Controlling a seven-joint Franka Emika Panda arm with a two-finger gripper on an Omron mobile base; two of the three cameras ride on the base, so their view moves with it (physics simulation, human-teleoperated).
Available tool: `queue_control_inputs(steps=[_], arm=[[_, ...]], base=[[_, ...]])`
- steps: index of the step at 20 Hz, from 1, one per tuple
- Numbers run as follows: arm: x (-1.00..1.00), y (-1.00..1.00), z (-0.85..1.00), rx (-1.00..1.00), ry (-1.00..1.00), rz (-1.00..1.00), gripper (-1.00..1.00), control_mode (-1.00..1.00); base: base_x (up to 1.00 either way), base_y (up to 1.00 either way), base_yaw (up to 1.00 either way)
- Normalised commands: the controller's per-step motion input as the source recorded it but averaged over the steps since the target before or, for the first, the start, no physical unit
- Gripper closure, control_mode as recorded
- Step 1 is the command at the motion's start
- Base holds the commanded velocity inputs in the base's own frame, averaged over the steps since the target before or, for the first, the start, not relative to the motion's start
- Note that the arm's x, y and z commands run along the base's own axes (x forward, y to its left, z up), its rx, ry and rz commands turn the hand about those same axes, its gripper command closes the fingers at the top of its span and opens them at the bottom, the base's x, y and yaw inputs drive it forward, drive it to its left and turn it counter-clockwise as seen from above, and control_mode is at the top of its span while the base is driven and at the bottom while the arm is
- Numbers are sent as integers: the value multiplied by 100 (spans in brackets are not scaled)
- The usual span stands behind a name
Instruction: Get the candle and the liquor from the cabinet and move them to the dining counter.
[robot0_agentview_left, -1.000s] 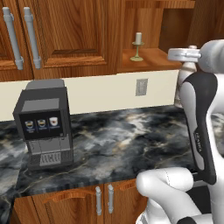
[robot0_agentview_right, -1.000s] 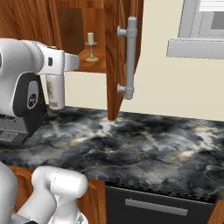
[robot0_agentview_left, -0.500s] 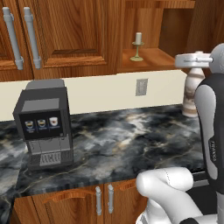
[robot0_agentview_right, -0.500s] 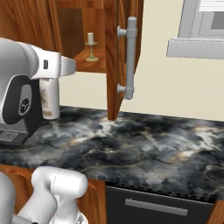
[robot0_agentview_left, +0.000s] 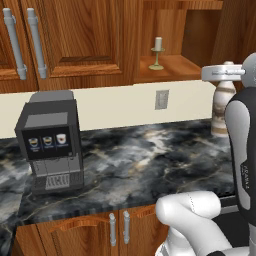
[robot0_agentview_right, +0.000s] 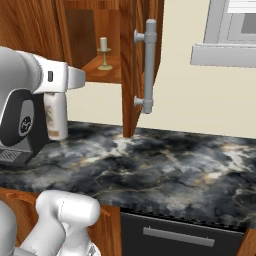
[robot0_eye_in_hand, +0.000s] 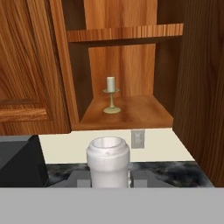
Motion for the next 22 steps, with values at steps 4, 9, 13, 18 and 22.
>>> queue_control_inputs(steps=[4, 9, 13, 18, 22], arm=[[0, 0, 0, 0, 0, 0, 100, -100], [0, 0, 0, 0, 0, 0, 100, -100], [0, 0, 0, 0, 0, 0, 100, -100], [0, 0, 0, 0, 0, 0, 100, -100], [0, 0, 0, 0, 0, 0, 100, -100]], base=[[0, 0, 0], [0, 0, 0], [0, 0, 0], [0, 0, 0], [0, 0, 0]])
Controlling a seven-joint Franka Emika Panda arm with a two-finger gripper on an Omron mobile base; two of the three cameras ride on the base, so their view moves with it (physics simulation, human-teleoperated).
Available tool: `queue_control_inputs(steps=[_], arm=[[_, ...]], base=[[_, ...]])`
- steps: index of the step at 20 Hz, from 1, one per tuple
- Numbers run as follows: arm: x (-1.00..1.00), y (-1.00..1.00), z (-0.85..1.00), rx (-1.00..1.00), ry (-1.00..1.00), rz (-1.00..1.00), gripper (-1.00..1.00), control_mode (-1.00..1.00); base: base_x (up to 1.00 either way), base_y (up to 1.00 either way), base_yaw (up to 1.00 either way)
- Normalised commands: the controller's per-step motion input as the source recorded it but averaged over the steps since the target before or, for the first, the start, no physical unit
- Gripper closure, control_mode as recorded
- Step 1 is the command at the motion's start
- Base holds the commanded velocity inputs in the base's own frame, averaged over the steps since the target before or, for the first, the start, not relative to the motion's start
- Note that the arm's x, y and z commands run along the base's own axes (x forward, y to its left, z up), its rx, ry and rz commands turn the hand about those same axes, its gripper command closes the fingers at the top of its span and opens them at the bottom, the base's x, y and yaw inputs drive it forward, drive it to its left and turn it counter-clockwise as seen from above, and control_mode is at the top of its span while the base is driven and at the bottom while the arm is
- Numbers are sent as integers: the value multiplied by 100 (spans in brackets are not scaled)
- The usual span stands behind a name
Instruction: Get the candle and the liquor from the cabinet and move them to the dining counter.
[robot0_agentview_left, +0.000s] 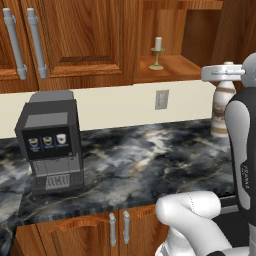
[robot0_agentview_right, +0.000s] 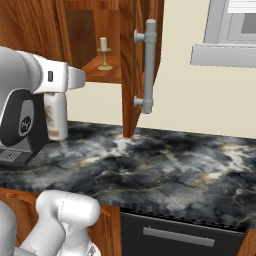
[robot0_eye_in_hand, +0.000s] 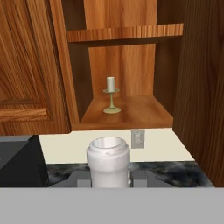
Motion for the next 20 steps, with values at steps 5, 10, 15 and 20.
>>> queue_control_inputs(steps=[5, 10, 15, 20], arm=[[0, 0, 0, 0, 0, 0, 100, -100], [0, 0, 0, 0, 0, 0, 100, -100], [0, 0, 0, 0, 0, 0, 100, 100], [0, 0, 0, 0, 0, 0, 100, 100]], base=[[0, 0, 0], [0, 0, 0], [-1, 0, 0], [-70, 1, 9]])
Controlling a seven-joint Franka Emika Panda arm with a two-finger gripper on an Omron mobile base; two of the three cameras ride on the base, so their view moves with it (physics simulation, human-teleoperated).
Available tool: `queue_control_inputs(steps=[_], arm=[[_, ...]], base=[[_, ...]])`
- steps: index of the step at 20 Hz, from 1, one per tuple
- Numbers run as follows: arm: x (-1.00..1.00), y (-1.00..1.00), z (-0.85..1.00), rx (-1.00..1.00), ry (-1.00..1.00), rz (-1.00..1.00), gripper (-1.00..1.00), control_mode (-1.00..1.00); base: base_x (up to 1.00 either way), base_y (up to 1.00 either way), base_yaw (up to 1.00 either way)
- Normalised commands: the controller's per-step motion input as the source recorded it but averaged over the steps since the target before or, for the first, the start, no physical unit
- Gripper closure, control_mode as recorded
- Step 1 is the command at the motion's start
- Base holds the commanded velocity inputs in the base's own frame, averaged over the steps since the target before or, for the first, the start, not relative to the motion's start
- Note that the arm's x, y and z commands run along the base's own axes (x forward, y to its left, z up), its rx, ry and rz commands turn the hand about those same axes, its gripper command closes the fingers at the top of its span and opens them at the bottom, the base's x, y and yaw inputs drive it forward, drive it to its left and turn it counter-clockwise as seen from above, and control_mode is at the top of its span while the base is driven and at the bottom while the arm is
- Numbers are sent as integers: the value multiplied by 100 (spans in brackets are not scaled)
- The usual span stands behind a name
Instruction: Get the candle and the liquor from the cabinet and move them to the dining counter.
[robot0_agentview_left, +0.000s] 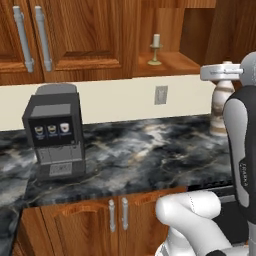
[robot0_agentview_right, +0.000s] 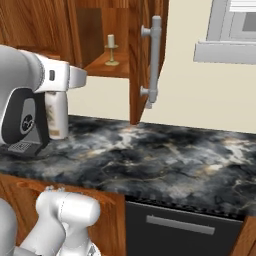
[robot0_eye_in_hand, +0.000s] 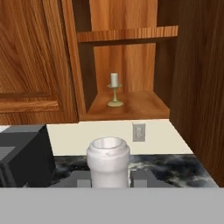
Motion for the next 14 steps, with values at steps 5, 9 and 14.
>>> queue_control_inputs(steps=[5, 9, 14], arm=[[0, 0, 0, 0, 0, 0, 100, 100], [0, 0, 0, 0, 0, 0, 100, 100], [0, 0, 0, 0, 0, 0, 100, 100]], base=[[-74, 2, 54], [-3, 18, 96], [-12, 2, 100]])
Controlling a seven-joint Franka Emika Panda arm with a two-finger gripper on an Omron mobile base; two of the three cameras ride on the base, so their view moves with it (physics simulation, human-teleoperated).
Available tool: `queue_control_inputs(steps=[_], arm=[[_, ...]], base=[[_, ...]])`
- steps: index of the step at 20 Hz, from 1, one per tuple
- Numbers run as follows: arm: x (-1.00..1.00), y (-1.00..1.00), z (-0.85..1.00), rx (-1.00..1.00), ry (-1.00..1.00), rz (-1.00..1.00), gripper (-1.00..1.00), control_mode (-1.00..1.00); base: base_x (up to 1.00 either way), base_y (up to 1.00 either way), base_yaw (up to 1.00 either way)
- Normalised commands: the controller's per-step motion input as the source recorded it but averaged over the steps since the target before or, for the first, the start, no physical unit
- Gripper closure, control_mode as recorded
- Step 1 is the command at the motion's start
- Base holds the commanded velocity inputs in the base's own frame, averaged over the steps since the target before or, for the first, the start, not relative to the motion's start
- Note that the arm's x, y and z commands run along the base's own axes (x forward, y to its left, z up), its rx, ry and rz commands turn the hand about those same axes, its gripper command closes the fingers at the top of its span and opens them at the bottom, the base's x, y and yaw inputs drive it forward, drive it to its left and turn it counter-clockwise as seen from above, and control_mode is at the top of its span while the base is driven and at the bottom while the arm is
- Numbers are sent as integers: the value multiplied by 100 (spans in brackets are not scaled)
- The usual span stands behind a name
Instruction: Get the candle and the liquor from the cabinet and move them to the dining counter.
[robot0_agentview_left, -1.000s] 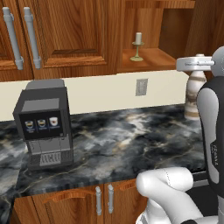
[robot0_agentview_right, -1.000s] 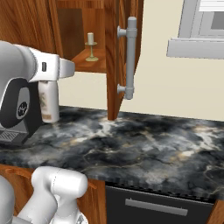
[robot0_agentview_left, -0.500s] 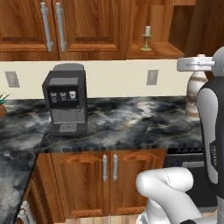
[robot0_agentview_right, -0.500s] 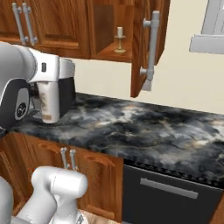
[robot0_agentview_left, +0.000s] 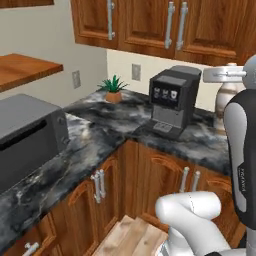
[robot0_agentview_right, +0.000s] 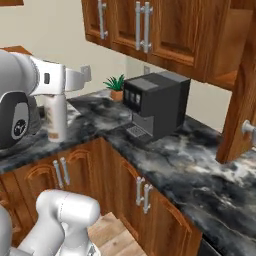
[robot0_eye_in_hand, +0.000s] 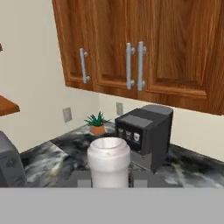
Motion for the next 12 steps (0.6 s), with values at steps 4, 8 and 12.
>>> queue_control_inputs(steps=[4, 8, 12], arm=[[0, 0, 0, 0, 0, 0, 100, 100], [0, 0, 0, 0, 0, 0, 100, 100], [0, 0, 0, 0, 0, 0, 100, 100]], base=[[-13, 0, 100], [-14, 0, 100], [-10, 1, 100]])
